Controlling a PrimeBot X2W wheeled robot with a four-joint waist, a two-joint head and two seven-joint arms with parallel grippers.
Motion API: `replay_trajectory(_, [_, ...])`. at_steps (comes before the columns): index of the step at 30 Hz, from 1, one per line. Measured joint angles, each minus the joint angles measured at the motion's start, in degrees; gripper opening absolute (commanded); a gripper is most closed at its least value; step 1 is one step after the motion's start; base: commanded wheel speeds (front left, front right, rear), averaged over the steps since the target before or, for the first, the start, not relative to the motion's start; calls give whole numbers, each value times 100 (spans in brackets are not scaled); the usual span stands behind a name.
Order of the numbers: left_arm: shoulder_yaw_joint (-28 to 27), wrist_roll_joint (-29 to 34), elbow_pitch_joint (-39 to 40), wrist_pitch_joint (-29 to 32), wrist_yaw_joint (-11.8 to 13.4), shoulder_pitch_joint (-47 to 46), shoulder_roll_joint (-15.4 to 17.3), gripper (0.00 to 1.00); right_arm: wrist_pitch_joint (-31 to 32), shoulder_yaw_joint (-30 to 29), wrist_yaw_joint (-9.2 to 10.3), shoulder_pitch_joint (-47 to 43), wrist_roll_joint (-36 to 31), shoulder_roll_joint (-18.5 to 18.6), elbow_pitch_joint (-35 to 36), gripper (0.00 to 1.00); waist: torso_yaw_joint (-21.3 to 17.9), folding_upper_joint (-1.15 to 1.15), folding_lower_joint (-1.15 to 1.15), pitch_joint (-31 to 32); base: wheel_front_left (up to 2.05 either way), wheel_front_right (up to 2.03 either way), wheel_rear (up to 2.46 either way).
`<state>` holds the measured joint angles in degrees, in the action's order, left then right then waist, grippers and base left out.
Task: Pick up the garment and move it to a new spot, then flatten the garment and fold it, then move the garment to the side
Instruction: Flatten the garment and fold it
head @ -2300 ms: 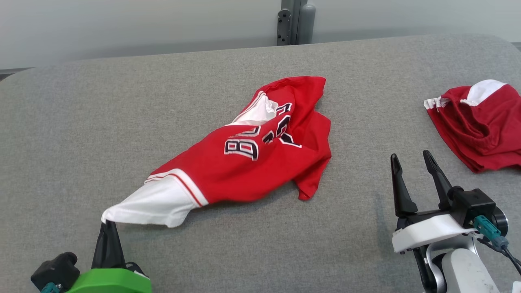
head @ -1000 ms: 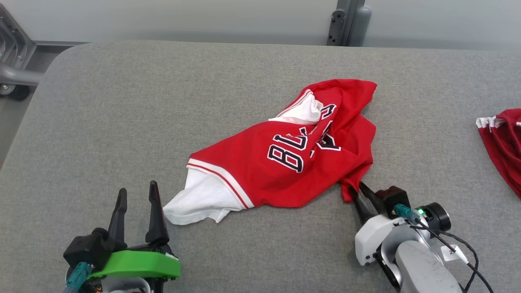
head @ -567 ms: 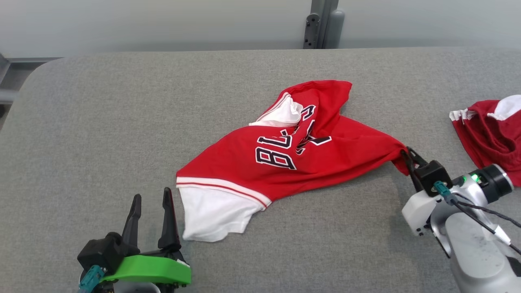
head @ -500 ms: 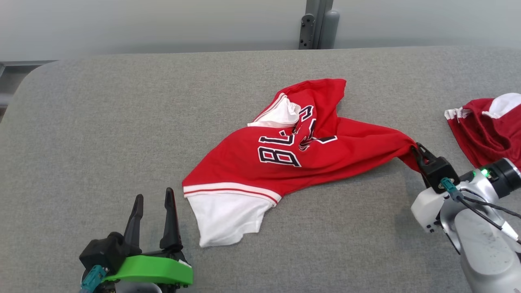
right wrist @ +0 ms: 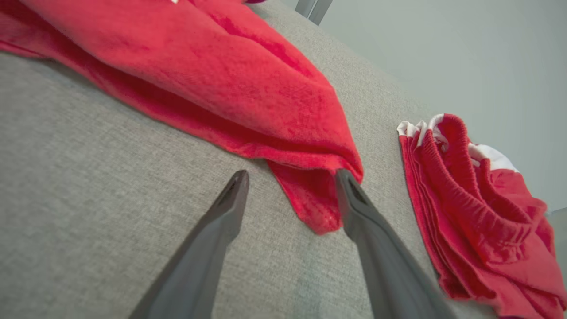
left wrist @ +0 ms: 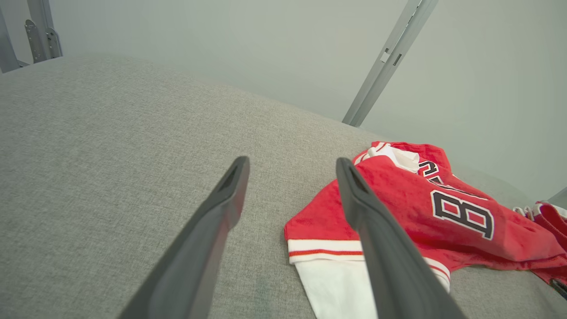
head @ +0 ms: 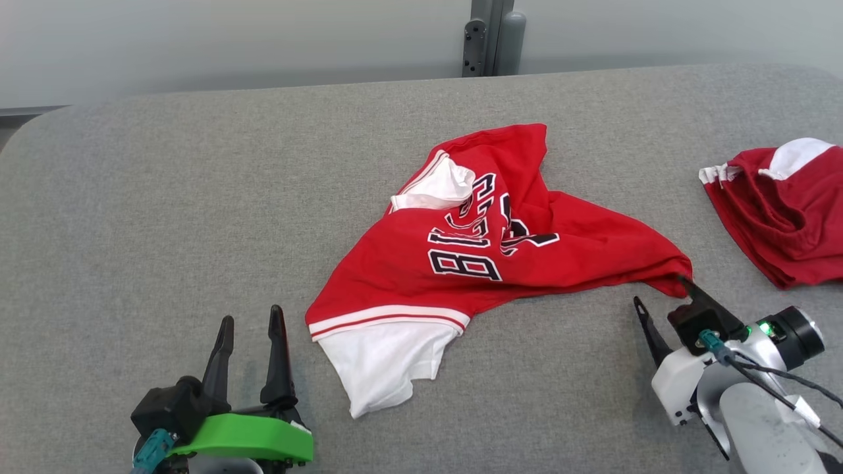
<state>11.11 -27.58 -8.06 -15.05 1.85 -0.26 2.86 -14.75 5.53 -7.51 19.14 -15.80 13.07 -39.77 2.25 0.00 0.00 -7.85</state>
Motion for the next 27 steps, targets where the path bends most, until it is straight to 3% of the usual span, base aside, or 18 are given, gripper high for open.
replay_trajectory(6, [-15,0,14,0,16,2,0,100,-24,140,-1,-618,335,-231,776,100,-128,0,0,-9,0,0,0])
replay_trajectory(11, [-4,10,11,0,16,2,-1,100,-27,-63,0,-710,466,-115,1270,100,-220,0,0,-20,0,0,0])
replay_trajectory(15, [31,10,11,0,10,-12,-1,100,186,-288,0,-670,461,35,1160,100,-182,0,0,-32,0,0,0])
replay_trajectory(23, [8,35,13,0,-7,-93,-1,100,448,-615,0,-118,464,110,296,97,25,0,0,-137,0,0,0])
replay_trajectory(24, [10,36,13,0,-9,-103,-2,100,486,-624,-1,-35,465,111,131,48,59,0,0,-153,0,0,0])
replay_trajectory(27, [15,40,5,0,-10,-126,-2,100,571,-620,0,216,575,140,-349,21,152,0,0,-202,0,0,0])
